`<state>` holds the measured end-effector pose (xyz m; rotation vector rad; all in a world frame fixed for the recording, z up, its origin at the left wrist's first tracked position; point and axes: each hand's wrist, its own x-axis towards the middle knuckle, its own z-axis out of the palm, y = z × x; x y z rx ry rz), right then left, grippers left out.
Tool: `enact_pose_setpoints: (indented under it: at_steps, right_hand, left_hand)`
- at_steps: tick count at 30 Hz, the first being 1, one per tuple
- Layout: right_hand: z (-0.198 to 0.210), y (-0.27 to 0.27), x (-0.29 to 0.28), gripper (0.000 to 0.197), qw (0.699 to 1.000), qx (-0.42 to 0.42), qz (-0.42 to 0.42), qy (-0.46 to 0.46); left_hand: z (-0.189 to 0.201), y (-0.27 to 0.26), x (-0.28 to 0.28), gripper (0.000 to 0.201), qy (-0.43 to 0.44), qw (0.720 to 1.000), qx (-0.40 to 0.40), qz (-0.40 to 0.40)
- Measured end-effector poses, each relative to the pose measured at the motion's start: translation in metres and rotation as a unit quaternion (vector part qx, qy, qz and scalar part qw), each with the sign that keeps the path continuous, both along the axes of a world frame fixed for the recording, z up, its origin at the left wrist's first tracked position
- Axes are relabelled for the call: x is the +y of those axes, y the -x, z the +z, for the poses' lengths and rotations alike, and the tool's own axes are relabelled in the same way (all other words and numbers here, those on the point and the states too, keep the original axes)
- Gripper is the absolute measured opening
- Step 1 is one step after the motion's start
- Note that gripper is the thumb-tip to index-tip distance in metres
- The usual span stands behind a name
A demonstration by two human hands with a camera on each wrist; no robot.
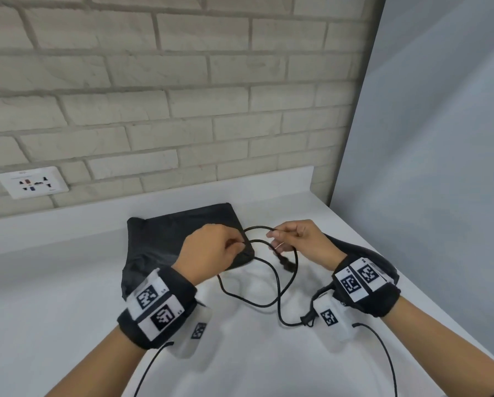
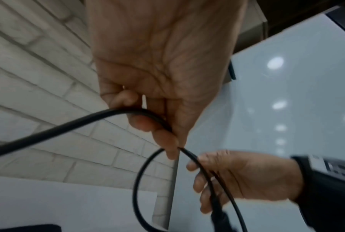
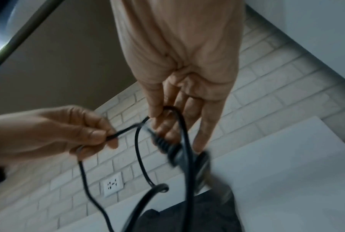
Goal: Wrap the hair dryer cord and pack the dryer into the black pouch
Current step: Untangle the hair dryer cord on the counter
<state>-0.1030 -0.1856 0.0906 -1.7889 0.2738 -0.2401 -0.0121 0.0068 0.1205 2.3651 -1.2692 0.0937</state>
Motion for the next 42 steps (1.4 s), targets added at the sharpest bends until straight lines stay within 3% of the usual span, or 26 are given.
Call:
enact_pose_setpoints:
  at_steps: [4, 6, 8, 12, 15, 20, 23, 26, 28, 31, 33, 34, 36, 38, 42]
  right_hand:
    - [0.001, 0.003, -0.016, 0.015, 0.996, 0.024, -0.026, -0.087]
    - [0.001, 0.007, -0.021, 0.017, 0.991, 0.023, -0.014, -0.135]
    - [0.001, 0.009, -0.023, 0.018, 0.987, 0.019, -0.008, -0.156]
    - [0.002, 0.010, -0.024, 0.019, 0.986, 0.012, 0.004, -0.169]
    - [0.004, 0.011, -0.023, 0.019, 0.989, 0.011, 0.020, -0.147]
    - [0.005, 0.012, -0.019, 0.020, 0.996, 0.010, 0.034, -0.080]
    - [0.006, 0.015, -0.016, 0.020, 0.998, 0.009, 0.046, -0.046]
    - [0.009, 0.016, -0.013, 0.020, 0.998, 0.005, 0.056, -0.017]
    - [0.011, 0.017, -0.010, 0.020, 0.998, -0.002, 0.056, 0.000]
    - [0.013, 0.018, -0.006, 0.023, 0.998, -0.030, 0.050, 0.021]
    - [0.010, 0.023, -0.008, 0.027, 0.997, -0.049, 0.043, 0.050]
    - [0.007, 0.026, -0.012, 0.030, 0.995, -0.047, 0.032, 0.082]
    - [-0.004, 0.038, -0.025, 0.038, 0.982, -0.004, -0.001, 0.190]
    - [-0.016, 0.055, -0.039, 0.046, 0.946, 0.079, -0.008, 0.315]
    - [-0.054, 0.079, -0.049, 0.059, 0.832, 0.262, 0.044, 0.488]
  left_hand:
    - [0.003, -0.024, 0.026, 0.014, 0.118, 0.982, 0.143, 0.023]
    - [-0.005, -0.035, 0.040, 0.016, 0.214, 0.949, 0.222, 0.061]
    - [-0.017, -0.043, 0.053, 0.018, 0.249, 0.926, 0.264, 0.105]
    - [-0.048, -0.047, 0.070, 0.023, 0.180, 0.927, 0.272, 0.187]
    - [-0.069, -0.042, 0.071, 0.024, 0.069, 0.946, 0.236, 0.212]
    - [-0.088, -0.034, 0.062, 0.021, -0.112, 0.947, 0.184, 0.238]
    - [-0.085, -0.029, 0.052, 0.030, -0.174, 0.959, 0.065, 0.212]
    - [-0.067, -0.021, 0.032, 0.055, -0.031, 0.989, 0.089, 0.111]
    - [-0.047, -0.009, 0.013, 0.060, 0.046, 0.991, 0.123, 0.032]
    - [-0.028, 0.006, -0.012, 0.036, 0.071, 0.989, 0.120, -0.047]
    - [-0.022, 0.010, -0.018, 0.012, 0.086, 0.988, 0.112, -0.057]
    - [-0.022, 0.010, -0.017, 0.013, 0.099, 0.986, 0.123, -0.051]
    - [-0.021, 0.007, -0.012, 0.017, 0.135, 0.975, 0.175, -0.029]
    - [-0.021, 0.003, -0.001, 0.014, 0.179, 0.956, 0.231, -0.008]
    - [-0.032, -0.006, 0.023, 0.007, 0.246, 0.918, 0.310, 0.032]
